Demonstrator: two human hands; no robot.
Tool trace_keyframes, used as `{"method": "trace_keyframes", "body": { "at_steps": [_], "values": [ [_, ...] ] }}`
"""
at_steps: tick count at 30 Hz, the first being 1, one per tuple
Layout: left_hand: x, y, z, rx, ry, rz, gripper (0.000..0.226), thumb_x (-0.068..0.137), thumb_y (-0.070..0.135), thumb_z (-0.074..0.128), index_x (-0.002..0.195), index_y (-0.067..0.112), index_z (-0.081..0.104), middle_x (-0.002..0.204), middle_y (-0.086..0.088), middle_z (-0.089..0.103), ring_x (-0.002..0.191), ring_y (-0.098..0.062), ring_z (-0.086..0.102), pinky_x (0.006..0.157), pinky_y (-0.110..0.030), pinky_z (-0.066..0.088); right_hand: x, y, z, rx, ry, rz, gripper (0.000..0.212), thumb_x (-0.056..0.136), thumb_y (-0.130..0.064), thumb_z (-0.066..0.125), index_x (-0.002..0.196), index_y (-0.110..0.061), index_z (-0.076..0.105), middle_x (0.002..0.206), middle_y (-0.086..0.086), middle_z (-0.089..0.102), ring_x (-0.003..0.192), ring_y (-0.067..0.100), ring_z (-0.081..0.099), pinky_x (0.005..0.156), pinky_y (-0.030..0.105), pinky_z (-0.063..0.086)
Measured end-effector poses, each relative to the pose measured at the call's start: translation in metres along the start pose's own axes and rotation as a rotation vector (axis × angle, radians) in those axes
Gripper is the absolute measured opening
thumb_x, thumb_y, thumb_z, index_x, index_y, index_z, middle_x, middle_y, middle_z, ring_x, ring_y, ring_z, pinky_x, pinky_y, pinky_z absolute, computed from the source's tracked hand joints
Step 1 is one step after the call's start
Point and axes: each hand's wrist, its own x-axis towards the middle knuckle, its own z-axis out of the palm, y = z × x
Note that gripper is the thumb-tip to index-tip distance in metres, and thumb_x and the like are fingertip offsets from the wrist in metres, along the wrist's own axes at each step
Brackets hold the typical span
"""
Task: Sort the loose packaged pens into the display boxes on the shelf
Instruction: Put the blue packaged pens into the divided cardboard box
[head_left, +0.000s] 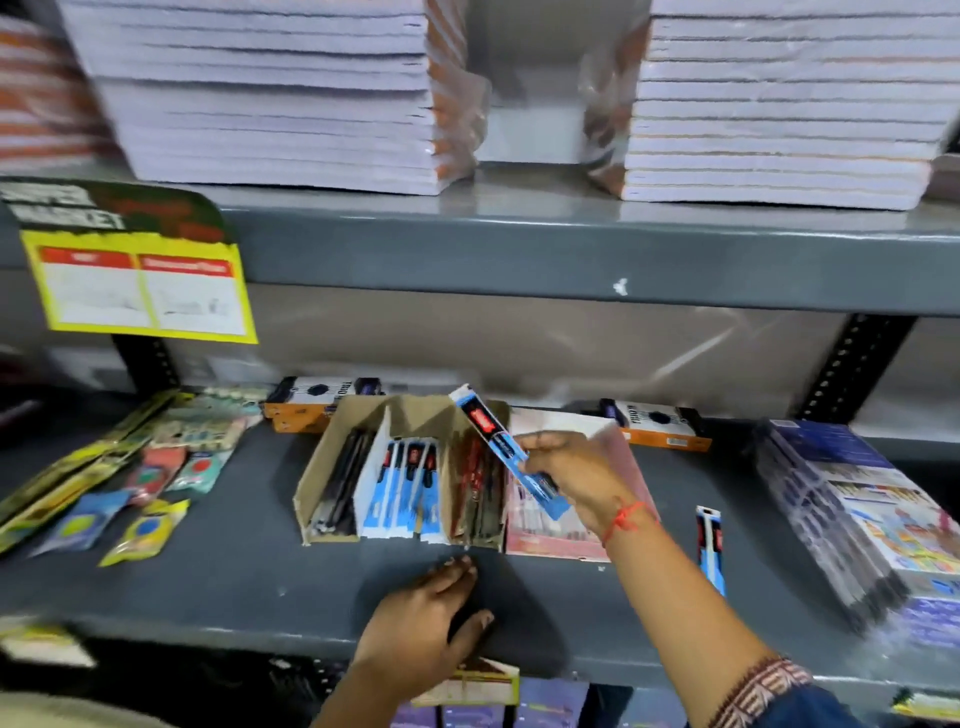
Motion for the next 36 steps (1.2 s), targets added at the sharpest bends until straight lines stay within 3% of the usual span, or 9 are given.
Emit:
{"method": "trace_keyframes", "body": {
  "at_steps": [2,3,6,8,11,13,18,26,36],
  "values": [
    [-0.009,-0.017,-0.008,0.028,0.069,-0.053,0.09,0.087,0.07,-0.005,0.115,0.024,0.067,0.126,0.012,0.059,0.103,-0.006,0.061,0.069,-0.018,0.05,0.01,-0.009,0.022,-0.072,-0.047,-0.034,0.034,0.077,0.018,0.049,0.095,-0.006,0.066,0.065,0.0,0.057,0.049,0.005,0.054,0.046,0.011,0.042],
    [-0.014,-0.025,-0.008,0.025,0.07,-0.091,0.082,0.094,0.062,0.002,0.101,0.025,0.074,0.112,0.012,0.067,0.088,-0.004,0.066,0.056,-0.016,0.049,0.016,-0.011,0.032,-0.081,-0.038,-0.048,0.032,0.076,0.019,0.051,0.088,-0.009,0.063,0.065,-0.001,0.056,0.053,0.007,0.054,0.048,0.012,0.042],
    [-0.024,-0.047,-0.004,0.053,0.156,-0.167,0.073,0.097,0.054,0.009,0.09,0.026,0.076,0.097,0.012,0.072,0.076,-0.001,0.067,0.048,-0.013,0.046,0.036,-0.007,0.068,-0.136,0.012,-0.039,0.032,0.074,0.015,0.058,0.067,-0.016,0.055,0.064,-0.001,0.052,0.058,0.013,0.049,0.042,0.01,0.037],
    [-0.027,-0.054,-0.004,0.055,0.229,-0.183,0.063,0.095,0.052,0.021,0.091,0.023,0.076,0.096,0.01,0.072,0.076,-0.003,0.068,0.048,-0.015,0.047,0.045,0.002,0.091,-0.215,0.056,-0.039,0.018,0.079,0.004,0.056,0.068,-0.01,0.061,0.067,0.008,0.06,0.058,0.02,0.053,0.042,0.011,0.04],
    [-0.027,-0.06,0.001,0.05,0.308,-0.166,0.062,0.095,0.051,0.024,0.091,0.017,0.076,0.099,0.004,0.072,0.082,-0.011,0.068,0.055,-0.02,0.049,0.054,0.009,0.118,-0.321,0.099,-0.046,0.022,0.086,-0.011,0.05,0.083,0.0,0.069,0.102,0.025,0.07,0.096,0.036,0.066,0.082,0.034,0.055],
    [-0.026,-0.061,0.004,0.05,0.321,-0.149,0.069,0.097,0.052,0.017,0.094,0.015,0.076,0.101,0.002,0.071,0.086,-0.014,0.068,0.061,-0.02,0.05,0.057,0.009,0.127,-0.386,0.098,-0.03,0.027,0.085,-0.01,0.049,0.093,0.006,0.069,0.11,0.028,0.068,0.105,0.038,0.064,0.09,0.039,0.053],
    [-0.026,-0.064,0.005,0.005,0.296,-0.122,0.048,0.079,0.045,0.044,0.097,0.014,0.075,0.102,0.0,0.071,0.088,-0.015,0.068,0.065,-0.021,0.051,0.073,0.007,0.146,-0.576,0.034,-0.001,0.029,0.085,-0.004,0.046,0.101,0.009,0.067,0.112,0.029,0.067,0.105,0.04,0.065,0.092,0.042,0.053],
    [-0.027,-0.069,0.01,-0.029,0.292,-0.107,0.047,0.077,0.043,0.047,0.101,0.013,0.074,0.104,-0.003,0.071,0.088,-0.018,0.067,0.072,-0.023,0.05,0.083,0.016,0.165,-0.784,0.026,0.023,0.036,0.094,-0.006,0.035,0.125,0.004,0.053,0.133,0.024,0.054,0.123,0.038,0.052,0.1,0.039,0.043],
    [-0.025,-0.064,0.006,-0.032,0.322,-0.069,0.047,0.075,0.04,0.044,0.094,0.01,0.075,0.099,-0.003,0.072,0.087,-0.017,0.068,0.078,-0.024,0.048,0.07,0.017,0.161,-1.008,0.032,-0.101,0.035,0.088,0.001,0.038,0.115,0.005,0.06,0.123,0.026,0.06,0.115,0.041,0.058,0.095,0.043,0.048]
  ]
}}
